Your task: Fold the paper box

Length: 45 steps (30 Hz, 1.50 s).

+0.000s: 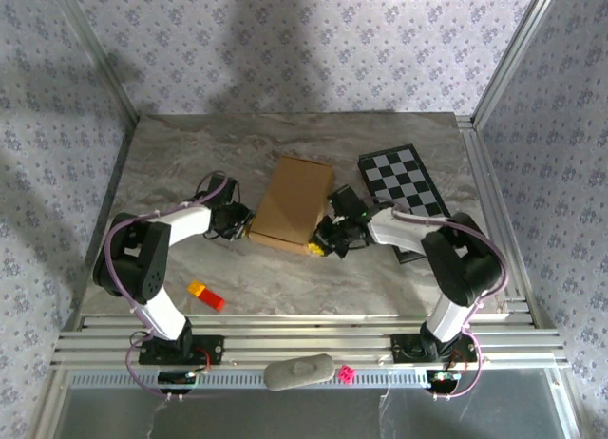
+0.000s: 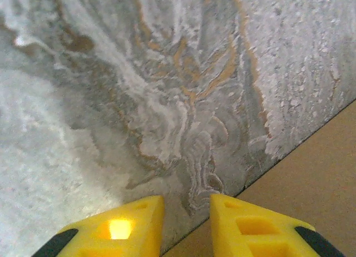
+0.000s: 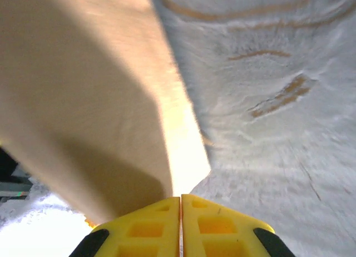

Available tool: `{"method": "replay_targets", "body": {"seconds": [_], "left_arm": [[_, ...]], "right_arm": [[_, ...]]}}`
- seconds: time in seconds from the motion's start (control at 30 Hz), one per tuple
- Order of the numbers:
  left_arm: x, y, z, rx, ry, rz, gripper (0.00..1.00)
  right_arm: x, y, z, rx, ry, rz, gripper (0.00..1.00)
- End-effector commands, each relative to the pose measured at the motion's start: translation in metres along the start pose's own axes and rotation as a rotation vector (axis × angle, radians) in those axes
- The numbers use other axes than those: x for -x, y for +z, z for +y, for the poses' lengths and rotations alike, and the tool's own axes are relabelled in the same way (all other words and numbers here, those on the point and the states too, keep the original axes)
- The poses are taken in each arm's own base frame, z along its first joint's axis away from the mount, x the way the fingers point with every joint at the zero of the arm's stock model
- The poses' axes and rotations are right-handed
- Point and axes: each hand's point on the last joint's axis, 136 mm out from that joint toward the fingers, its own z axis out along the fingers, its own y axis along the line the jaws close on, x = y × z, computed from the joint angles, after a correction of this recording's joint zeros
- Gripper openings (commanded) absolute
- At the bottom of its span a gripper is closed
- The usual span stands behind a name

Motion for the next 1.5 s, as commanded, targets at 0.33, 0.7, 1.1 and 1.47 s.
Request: {"method": "replay_targets", "body": {"seconds": [0.33,0.7,1.1,1.47], "left_arm": [[0.044,-0.001,-0.062,-0.027,0.179,0.079,0.32],[0.06,0.047,-0.119,-0.124,0.235,0.165,0.31],[0.04,0.065,-0.13,-0.168,0.294,0.25,0.3],[0.027,0.07,-0.135,-0.172,0.315,0.28,0.3]], "right_arm": [[0.153,-0.067,0.017,-0.155,-0.286,-0.197,0.09],[0.223,-0.026,0.025,-0.07,-0.237,-0.128,0.09],[0.243,0.003,0.049,0.042,-0.311,-0.103,0.09],[0.225,0.021,0.07,0.125,-0.369,-0.052,0.09]]}}
